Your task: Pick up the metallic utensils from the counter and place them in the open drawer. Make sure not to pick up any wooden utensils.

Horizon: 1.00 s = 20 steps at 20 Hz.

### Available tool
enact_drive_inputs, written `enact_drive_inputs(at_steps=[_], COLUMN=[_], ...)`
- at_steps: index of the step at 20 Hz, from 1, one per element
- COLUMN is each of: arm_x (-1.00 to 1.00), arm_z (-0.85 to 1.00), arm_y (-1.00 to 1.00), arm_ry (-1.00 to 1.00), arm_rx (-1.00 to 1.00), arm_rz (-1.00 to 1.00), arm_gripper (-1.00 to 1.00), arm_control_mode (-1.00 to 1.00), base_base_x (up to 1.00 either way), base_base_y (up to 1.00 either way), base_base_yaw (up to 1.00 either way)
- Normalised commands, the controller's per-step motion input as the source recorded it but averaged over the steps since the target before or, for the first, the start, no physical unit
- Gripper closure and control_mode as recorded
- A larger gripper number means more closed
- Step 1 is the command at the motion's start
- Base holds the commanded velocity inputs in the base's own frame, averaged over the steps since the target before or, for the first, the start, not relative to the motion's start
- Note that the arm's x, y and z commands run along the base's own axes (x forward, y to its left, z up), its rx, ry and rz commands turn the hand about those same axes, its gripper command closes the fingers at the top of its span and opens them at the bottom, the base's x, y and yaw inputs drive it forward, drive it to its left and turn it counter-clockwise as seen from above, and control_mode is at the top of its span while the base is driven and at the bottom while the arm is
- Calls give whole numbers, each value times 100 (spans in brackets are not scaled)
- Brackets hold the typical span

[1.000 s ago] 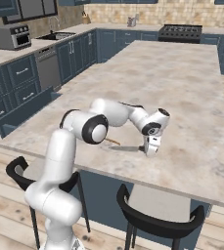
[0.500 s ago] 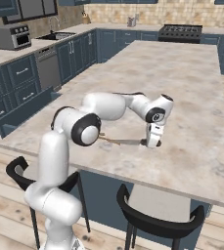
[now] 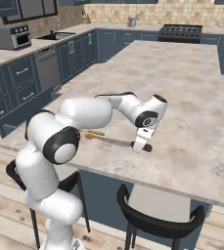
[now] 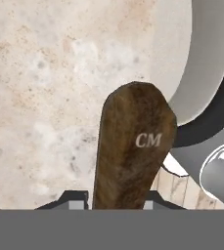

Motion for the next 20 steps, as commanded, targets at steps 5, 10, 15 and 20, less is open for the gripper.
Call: enact_drive_inputs(at_steps=[5, 10, 15, 20], arm_x=[-69, -17, -13, 13], arm_z=[31, 45, 41, 5], arm_y=[50, 24, 18, 20], arm_ry=[-12, -8, -3, 0], arm_rx=[-17, -2, 0, 0], arm_rz=[-7, -2, -33, -65], arm_gripper=[100, 100, 100, 100], arm_control_mode=[-100, -100, -100, -100], base_base_x=[0, 0, 0, 0], base_base_y=[0, 0, 0, 0], base_base_yaw=[0, 0, 0, 0])
